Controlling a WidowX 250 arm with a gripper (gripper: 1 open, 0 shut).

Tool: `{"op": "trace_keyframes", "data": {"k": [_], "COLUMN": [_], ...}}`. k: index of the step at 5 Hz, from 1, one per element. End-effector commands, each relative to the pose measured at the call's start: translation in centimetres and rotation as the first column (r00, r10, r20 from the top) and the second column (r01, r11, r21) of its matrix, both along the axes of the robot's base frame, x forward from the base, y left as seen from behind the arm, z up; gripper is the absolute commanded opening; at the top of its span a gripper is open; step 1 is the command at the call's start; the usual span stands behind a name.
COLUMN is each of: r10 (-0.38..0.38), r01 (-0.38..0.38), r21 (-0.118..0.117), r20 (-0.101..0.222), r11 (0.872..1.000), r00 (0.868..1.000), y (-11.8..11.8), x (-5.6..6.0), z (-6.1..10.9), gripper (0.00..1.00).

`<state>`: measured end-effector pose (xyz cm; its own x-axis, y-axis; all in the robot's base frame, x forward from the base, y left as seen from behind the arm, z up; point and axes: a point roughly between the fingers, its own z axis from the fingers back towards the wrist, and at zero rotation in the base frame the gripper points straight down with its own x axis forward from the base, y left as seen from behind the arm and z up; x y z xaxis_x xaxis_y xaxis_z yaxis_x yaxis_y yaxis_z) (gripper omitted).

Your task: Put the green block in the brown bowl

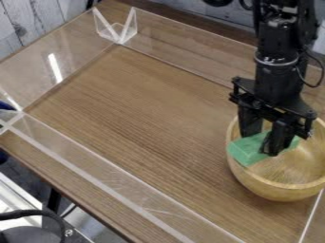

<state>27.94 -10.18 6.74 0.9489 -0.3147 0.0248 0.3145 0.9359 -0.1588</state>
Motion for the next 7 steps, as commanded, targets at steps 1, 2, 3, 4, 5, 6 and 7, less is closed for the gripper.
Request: {"op": "trace_keyframes", "data": {"k": [1,2,3,4,5,6,7], "r10": [0.007,0.008,0.009,0.010,0.011,0.012,0.014], "r01": [-0.006,-0.007,-0.008,-0.009,-0.010,-0.011,-0.012], "r21": [-0.014,-0.016,-0.017,-0.018,-0.020,-0.022,-0.024], "r20": [0.058,0.056,0.054,0.051,0.049,0.046,0.044], "r11": [1.000,1.000,1.000,1.000,1.000,1.000,1.000], "r00": [0.998,0.998,0.999,0.999,0.999,0.999,0.999], "y": [0.01,0.08,0.17,0.26,0.37,0.48,0.60], "x": [1.38,1.44,1.49,1.52,1.53,1.53,1.53], "z": [1.41,1.42,1.37,1.36,1.39,1.41,1.45], "gripper": [0.00,0.00,0.00,0.00,0.00,0.00,0.00]}}
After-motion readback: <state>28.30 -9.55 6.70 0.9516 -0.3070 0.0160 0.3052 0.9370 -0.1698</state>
